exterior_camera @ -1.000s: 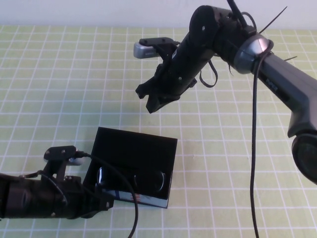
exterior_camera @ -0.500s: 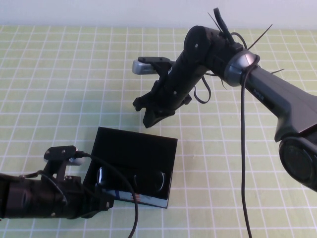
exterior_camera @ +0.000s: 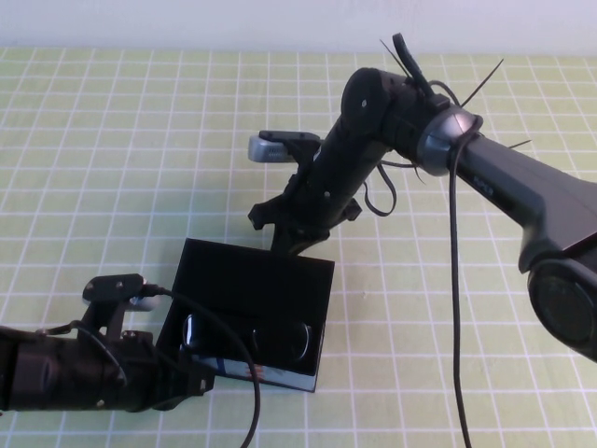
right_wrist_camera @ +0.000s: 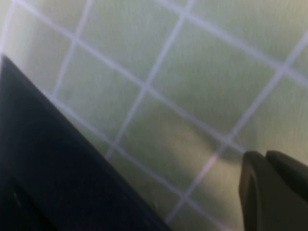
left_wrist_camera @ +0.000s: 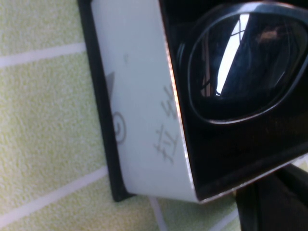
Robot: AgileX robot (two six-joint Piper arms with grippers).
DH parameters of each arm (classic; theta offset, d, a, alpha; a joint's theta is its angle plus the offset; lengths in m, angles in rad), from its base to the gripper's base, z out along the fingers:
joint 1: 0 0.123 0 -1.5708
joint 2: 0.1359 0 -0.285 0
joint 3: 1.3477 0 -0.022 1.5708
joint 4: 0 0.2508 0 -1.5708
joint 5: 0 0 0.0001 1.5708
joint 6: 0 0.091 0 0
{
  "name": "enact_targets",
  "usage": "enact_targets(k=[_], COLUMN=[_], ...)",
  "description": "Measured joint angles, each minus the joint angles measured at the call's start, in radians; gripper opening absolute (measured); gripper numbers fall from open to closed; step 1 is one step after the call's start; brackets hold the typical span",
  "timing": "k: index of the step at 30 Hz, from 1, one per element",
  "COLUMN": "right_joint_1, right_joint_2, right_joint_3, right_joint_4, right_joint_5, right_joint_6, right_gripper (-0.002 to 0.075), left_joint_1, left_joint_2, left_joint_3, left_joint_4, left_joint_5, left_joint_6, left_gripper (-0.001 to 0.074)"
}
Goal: Return glasses to glasses case
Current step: Close the glasses case
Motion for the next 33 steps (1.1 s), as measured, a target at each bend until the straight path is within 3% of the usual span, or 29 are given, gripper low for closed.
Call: enact_targets(k=[24, 33], right_joint_1=[0.012, 0.093], right_joint_2=[-0.184, -0.238], right_joint_3=[0.181, 0.181], right_joint_4=[0.059, 0.082], right_joint_5=[-0.023, -0.005], right_joint_6=[-0.063, -0.068], right_gripper=[-0.0011, -0.0011], left_joint_1=[0.0, 0.0], left_joint_2=[0.0, 0.0], left_joint_3=[0.0, 0.0], left_joint_4=[0.002, -0.005], left_joint_5=[0.0, -0.002], left_joint_6=[0.002, 0.011], left_gripper=[-0.0004, -0.0004])
